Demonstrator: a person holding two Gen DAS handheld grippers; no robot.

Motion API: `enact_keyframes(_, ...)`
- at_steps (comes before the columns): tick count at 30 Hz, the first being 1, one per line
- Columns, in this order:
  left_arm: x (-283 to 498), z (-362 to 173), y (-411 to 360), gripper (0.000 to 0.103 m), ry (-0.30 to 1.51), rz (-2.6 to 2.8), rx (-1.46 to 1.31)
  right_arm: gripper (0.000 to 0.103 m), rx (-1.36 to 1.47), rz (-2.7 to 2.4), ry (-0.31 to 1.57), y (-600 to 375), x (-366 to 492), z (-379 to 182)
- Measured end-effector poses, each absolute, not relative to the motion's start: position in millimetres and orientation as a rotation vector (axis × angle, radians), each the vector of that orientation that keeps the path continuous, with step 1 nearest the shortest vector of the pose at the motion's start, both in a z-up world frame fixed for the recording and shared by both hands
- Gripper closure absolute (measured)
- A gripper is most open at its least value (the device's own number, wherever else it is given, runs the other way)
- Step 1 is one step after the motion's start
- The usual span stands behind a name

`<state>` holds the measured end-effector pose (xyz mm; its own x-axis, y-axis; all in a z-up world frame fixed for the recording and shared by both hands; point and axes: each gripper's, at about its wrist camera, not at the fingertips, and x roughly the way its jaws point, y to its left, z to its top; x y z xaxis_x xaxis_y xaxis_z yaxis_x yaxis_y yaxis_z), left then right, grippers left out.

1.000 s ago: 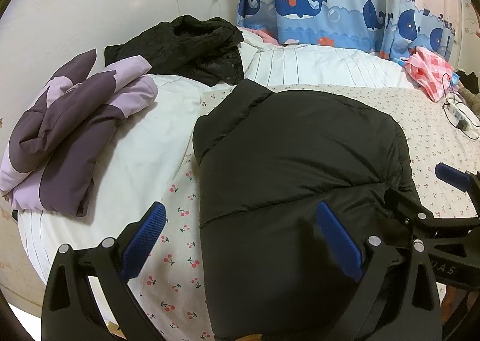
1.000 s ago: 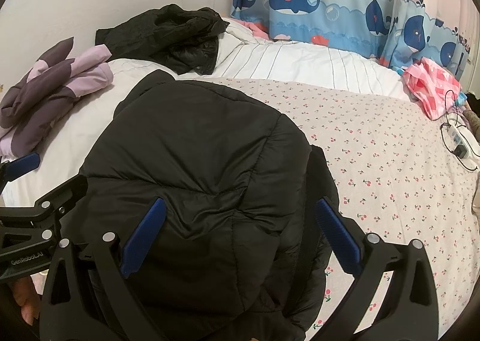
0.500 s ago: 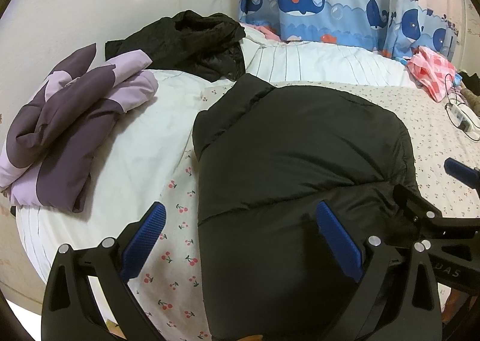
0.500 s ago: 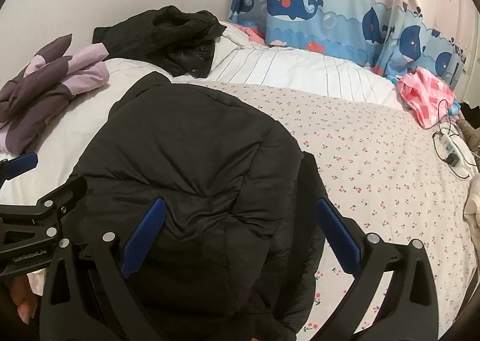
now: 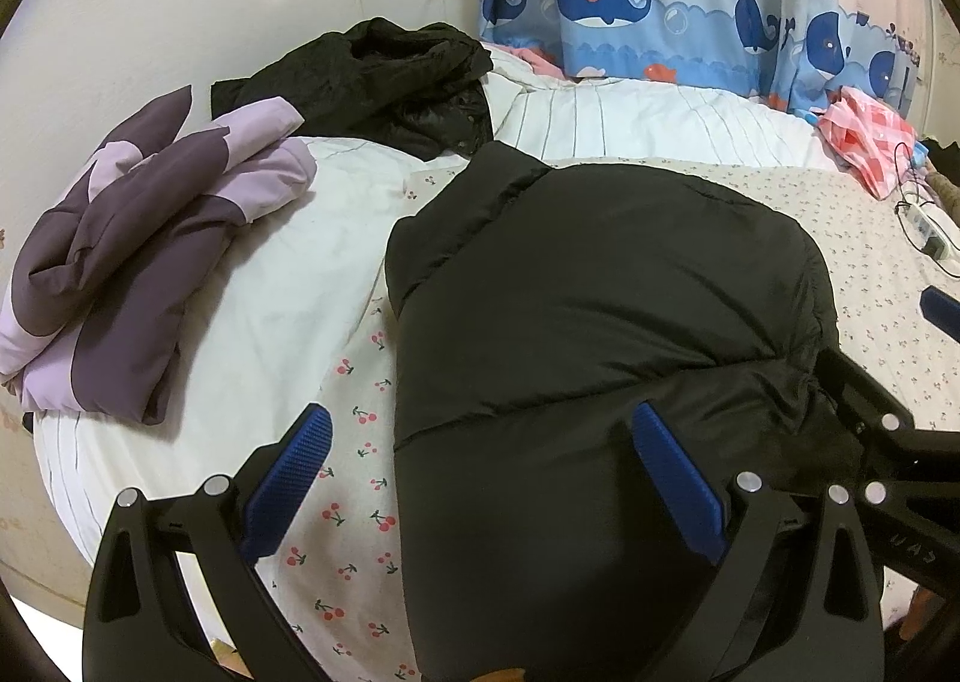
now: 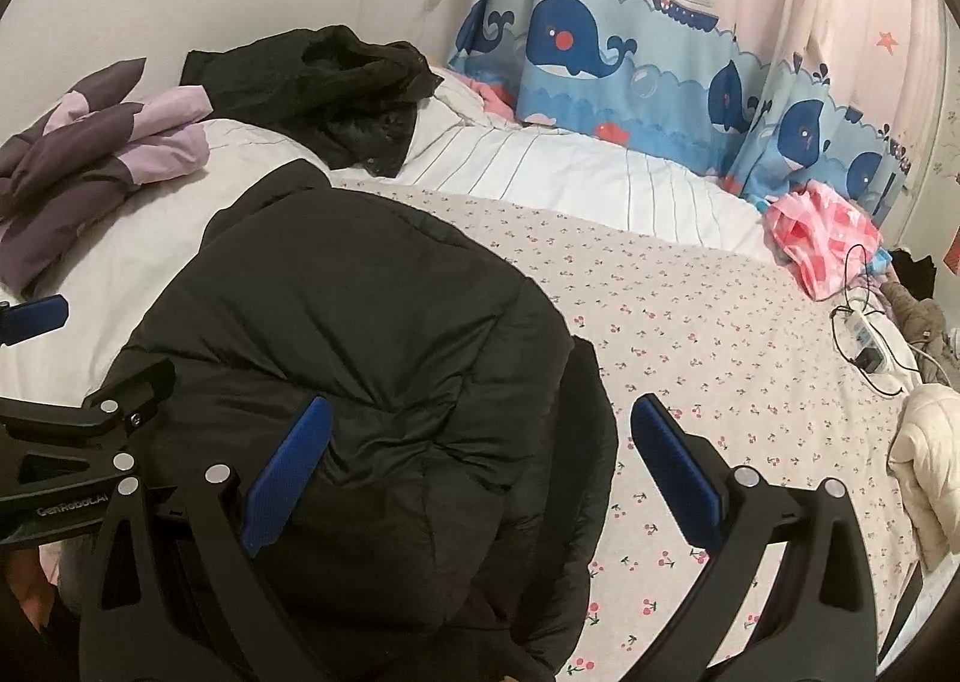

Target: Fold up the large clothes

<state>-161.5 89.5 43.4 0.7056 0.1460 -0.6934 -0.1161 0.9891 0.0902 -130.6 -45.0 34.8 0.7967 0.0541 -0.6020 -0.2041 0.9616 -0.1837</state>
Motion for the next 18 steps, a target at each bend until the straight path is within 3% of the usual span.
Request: enact_keyframes(18, -160.2, 44.0, 92.9, 0.007, 0.775, 0.153, 0.042, 0.006, -0.043, 0.228, 0.763, -70.2, -112.4, 30.5)
